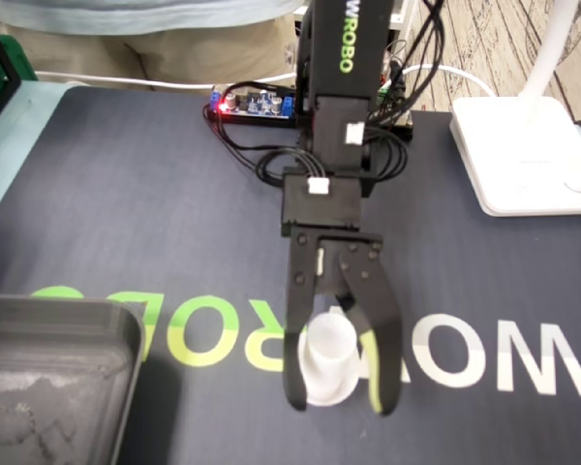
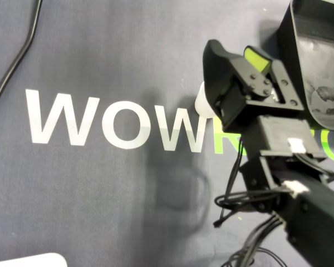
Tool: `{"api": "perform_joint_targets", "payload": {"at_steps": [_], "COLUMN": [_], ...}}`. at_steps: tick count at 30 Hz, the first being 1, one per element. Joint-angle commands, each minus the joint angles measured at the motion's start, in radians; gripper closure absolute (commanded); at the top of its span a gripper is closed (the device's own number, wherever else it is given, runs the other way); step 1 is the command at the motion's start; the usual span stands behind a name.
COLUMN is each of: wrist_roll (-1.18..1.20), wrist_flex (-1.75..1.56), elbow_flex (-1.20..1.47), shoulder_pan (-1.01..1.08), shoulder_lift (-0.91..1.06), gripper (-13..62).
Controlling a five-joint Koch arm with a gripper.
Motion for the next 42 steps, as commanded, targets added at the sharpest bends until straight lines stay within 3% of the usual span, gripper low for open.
{"api": "perform_joint_targets", "payload": {"at_steps": [1, 6, 11, 17, 21, 32, 42], "wrist_roll": [-0.003, 0.086, 0.376, 1.121, 1.382, 1.493, 1.505], "wrist_flex": [-0.092, -0.057, 0.161, 0.425, 0.589, 0.695, 0.689], "elbow_flex": [-0.014, -0.018, -0.078, -0.14, -0.064, 0.336, 0.525], "shoulder_pan": [0.003, 0.02, 0.037, 0.054, 0.092, 0.1, 0.086], "shoulder_lift": [0.1, 0.241, 0.397, 0.503, 0.558, 0.667, 0.707], "gripper": [20.4, 20.4, 20.5, 20.5, 20.4, 16.3, 15.4]}}
